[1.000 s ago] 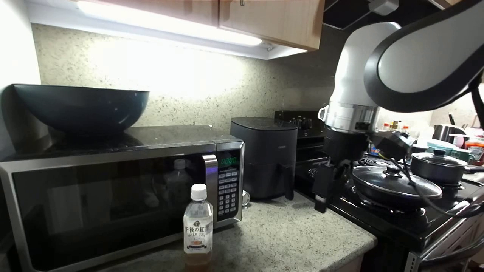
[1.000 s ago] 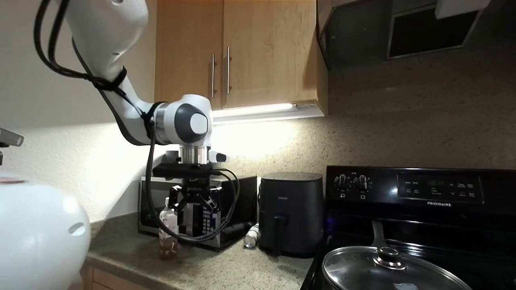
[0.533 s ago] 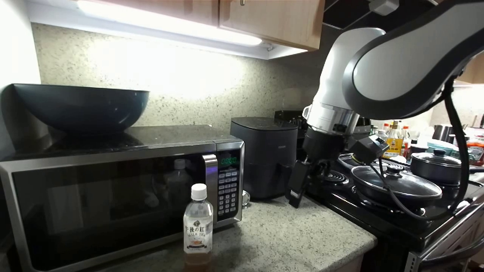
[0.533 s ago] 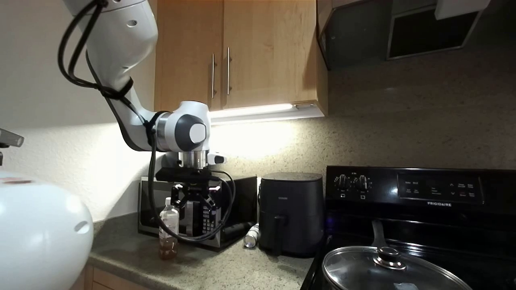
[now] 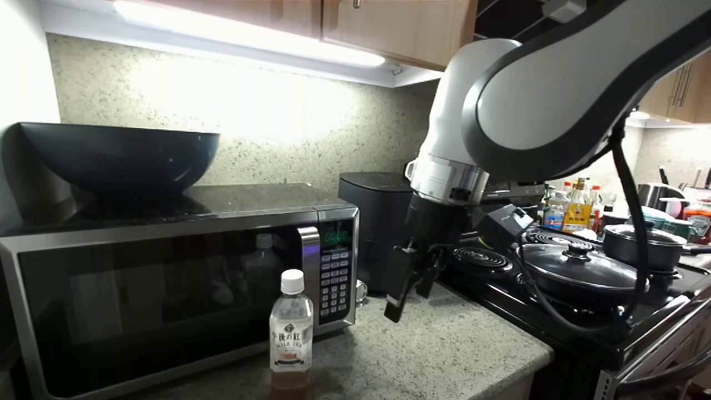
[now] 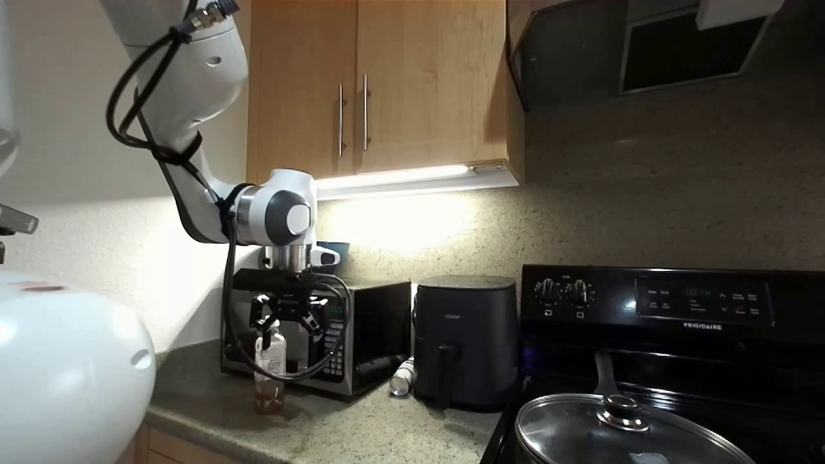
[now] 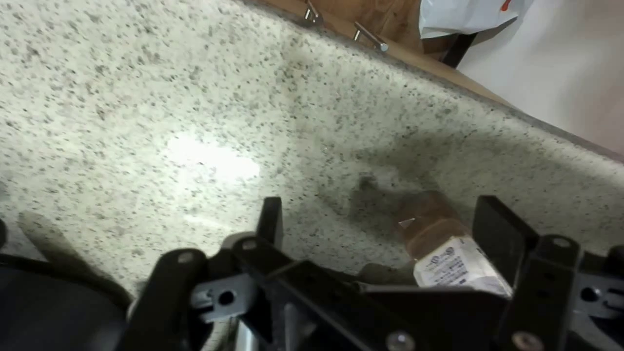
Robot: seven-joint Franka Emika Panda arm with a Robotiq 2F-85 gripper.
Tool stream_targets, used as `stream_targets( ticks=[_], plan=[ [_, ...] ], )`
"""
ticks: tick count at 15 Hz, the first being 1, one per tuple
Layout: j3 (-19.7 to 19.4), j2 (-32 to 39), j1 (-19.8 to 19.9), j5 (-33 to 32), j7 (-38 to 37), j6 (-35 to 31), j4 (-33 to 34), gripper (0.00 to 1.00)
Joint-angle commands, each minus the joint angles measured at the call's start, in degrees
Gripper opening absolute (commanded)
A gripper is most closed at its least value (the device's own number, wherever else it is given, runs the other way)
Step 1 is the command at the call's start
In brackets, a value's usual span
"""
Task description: Pick up the bottle and put it on top of the microwave
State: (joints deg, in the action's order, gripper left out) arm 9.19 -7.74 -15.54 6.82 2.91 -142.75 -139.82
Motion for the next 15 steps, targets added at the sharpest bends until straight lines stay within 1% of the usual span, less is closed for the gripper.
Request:
stream_targets(
  ticks=[1,3,5,6,8,10,12,15],
  plan=[
    [3.11,7.54,-1.43,1.59,2.37,-0.75,6.95,1.0],
    [4.82,10.87,-1.98,1.47,2.98,-1.66,10.21,1.0],
    [5.79,12.64,-1.79,1.33,3.61,-1.36,12.27,1.0],
    [5.84,10.22,-1.47,-0.03,0.4,-0.22,10.18,1.0],
    [6.24,12.14,-1.51,-0.07,0.85,-0.22,12.05,1.0],
    [6.23,12.69,-1.4,-0.08,1.17,-0.22,12.5,1.0],
    [7.1,14.01,-1.57,2.75,3.55,-1.31,13.79,1.0],
    [8.26,16.24,-2.27,1.67,3.03,-1.7,16.77,1.0]
  ],
)
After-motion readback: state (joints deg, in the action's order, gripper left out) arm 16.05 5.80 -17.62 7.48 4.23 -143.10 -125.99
